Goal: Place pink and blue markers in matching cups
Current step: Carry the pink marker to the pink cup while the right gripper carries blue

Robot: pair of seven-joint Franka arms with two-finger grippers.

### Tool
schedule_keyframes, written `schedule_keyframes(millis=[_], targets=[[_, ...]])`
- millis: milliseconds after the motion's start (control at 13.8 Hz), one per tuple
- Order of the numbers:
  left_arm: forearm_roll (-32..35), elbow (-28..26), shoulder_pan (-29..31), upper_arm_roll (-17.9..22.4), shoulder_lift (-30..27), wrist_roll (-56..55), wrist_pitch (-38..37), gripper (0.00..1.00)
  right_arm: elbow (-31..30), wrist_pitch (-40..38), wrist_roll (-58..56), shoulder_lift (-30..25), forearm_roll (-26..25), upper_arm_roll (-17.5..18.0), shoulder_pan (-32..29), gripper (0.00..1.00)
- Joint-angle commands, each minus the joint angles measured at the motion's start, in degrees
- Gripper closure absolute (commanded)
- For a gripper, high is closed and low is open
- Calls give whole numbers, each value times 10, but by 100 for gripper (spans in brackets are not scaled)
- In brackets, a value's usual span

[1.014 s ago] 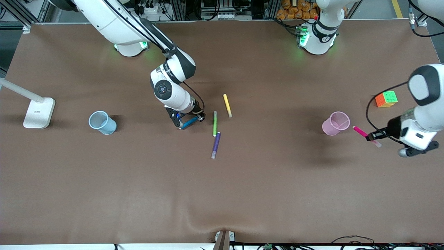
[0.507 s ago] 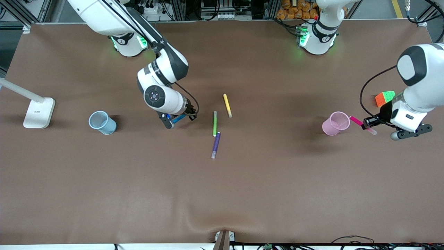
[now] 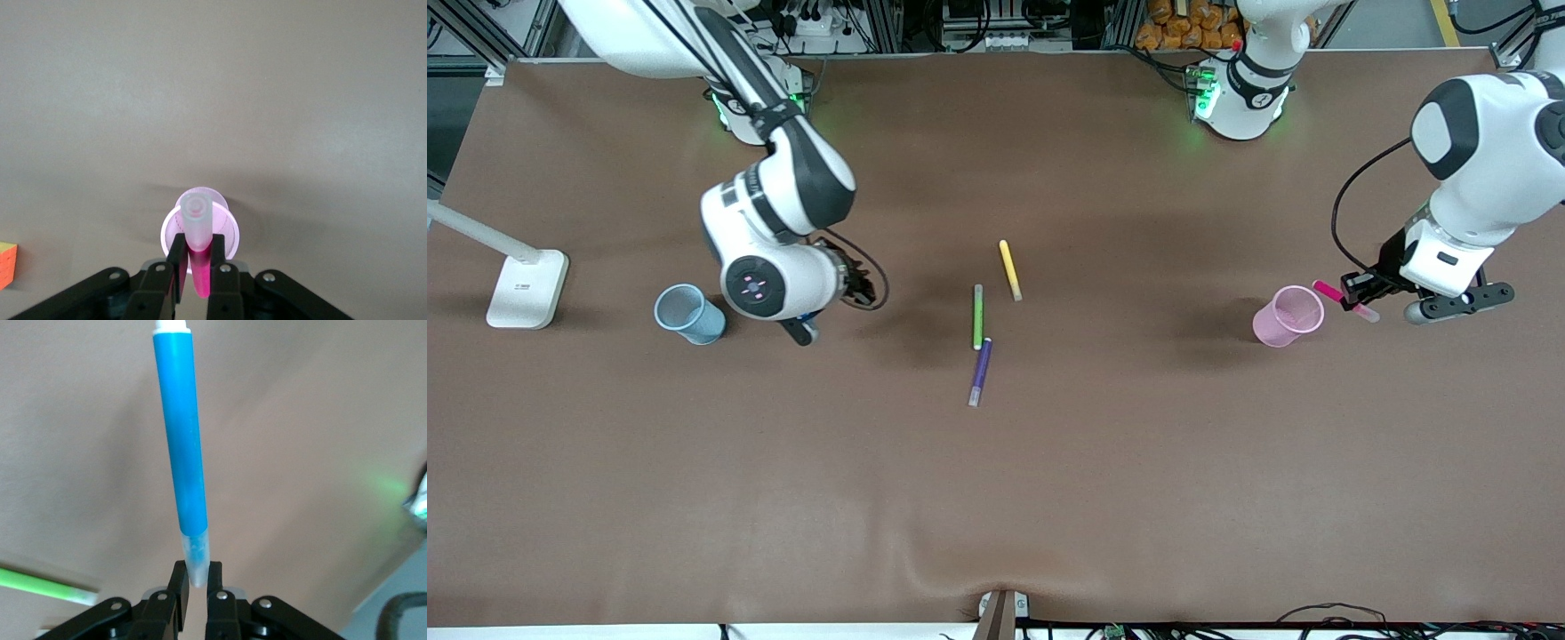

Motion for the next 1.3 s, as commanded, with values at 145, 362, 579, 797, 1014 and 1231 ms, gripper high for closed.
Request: schedule_keyframes(millis=[145,362,579,797,1014,1231], targets=[[32,-48,5,-6,-28,-10,45,100,-1,-72,-118,-30,0,-53,-7,100],[34,-74,5,-9,-29,-10,89,100,-1,-115,-211,-34,19,-106,-7,100],[35,-93,6,-13,-25,-10,123,100,5,-166,-300,-40,59,-179,-7,100],[35,-108,6,-14,-21,-10,156,100,11,-209,-357,-34,141,-254,-8,100],[35,-115,6,-14,-8,-10,178,100,12,-224,-377,-32,154,-291,-12,100],[35,-109,6,-14,8,-11,181,100,8,-250,-434,-20,167,-338,-18,100]])
